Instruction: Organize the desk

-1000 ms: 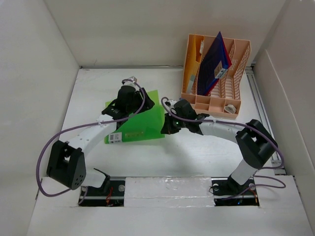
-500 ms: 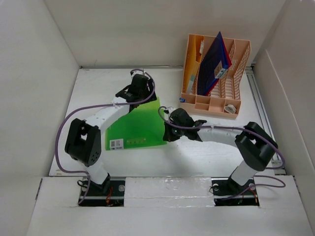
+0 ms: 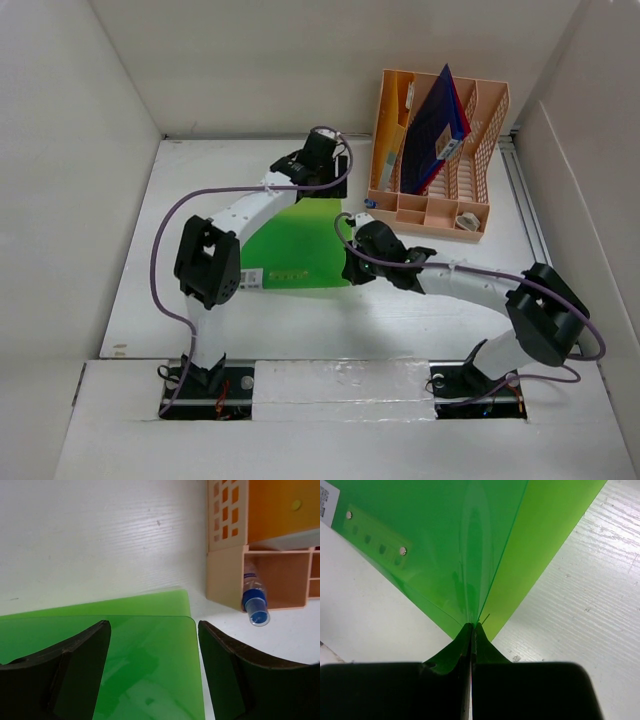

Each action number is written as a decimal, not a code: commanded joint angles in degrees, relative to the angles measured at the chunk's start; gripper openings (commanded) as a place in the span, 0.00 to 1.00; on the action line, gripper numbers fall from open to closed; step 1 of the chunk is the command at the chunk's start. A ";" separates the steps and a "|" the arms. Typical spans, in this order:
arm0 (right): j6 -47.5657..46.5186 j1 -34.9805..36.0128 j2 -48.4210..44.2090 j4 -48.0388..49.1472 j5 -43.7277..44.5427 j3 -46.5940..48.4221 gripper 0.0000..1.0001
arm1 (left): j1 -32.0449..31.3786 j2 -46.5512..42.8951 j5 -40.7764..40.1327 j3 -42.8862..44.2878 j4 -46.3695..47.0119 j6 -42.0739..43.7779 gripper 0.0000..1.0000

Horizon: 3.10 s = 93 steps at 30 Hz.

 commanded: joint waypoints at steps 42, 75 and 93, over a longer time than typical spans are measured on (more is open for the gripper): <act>-0.55 6.89 -2.89 0.35 14.12 3.04 0.04 | -9.83 3.03 -10.91 3.65 -22.18 9.68 0.00; 2.19 9.97 -16.70 12.56 2.86 1.10 0.77 | 9.78 -28.26 21.36 -8.20 4.35 -8.86 0.00; -6.16 9.27 4.56 12.74 17.37 25.62 0.73 | 13.04 -45.75 21.81 -19.81 10.17 -16.69 0.00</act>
